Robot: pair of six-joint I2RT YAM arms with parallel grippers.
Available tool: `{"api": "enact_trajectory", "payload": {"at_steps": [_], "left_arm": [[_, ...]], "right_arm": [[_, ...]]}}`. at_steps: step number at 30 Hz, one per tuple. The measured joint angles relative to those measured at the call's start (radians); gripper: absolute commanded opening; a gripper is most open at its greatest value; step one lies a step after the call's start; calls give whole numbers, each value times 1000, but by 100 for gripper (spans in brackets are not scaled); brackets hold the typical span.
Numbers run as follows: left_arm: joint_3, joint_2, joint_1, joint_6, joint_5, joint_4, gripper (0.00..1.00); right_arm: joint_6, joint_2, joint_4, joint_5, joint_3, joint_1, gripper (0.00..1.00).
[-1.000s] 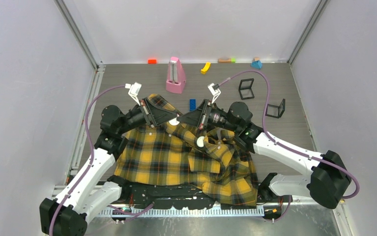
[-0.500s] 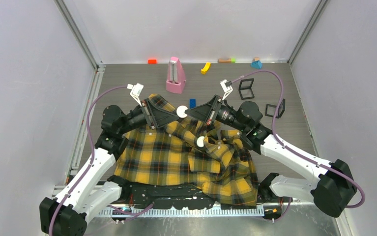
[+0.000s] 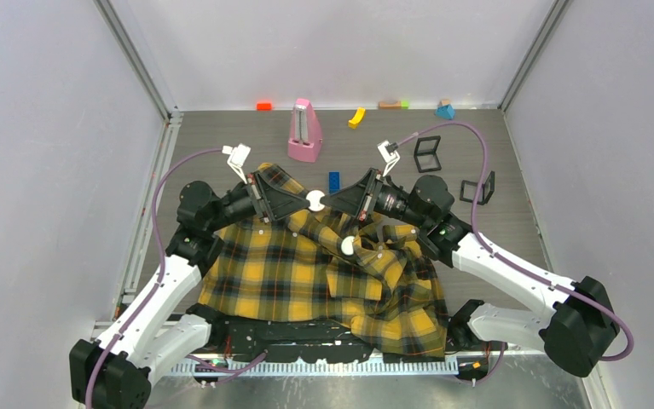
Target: Pin the brooch onto the clothing
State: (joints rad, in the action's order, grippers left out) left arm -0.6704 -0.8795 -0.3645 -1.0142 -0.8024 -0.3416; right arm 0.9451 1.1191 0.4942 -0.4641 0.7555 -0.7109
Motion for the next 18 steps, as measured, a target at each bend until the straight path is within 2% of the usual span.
{"api": "enact_trajectory", "payload": {"at_steps": [6,10,12,14,18], "left_arm": [[0,-8,0,0,-6,-1,22],[0,-11,0,-3,-11,-2,1],[0,-11,0,-5,-13,-4,0],[0,-11,0,-4,-15,-7,0],[0,-11,0,-4,-19,-11,0]], "right_arm": [[1,9,13,-21,4,0,1],[5,19,19,-32,5,0,1],[5,23,22,-37,5,0,8],[8,27,26,-42,5,2,19],[25,38,40,-54,5,4,25]]}}
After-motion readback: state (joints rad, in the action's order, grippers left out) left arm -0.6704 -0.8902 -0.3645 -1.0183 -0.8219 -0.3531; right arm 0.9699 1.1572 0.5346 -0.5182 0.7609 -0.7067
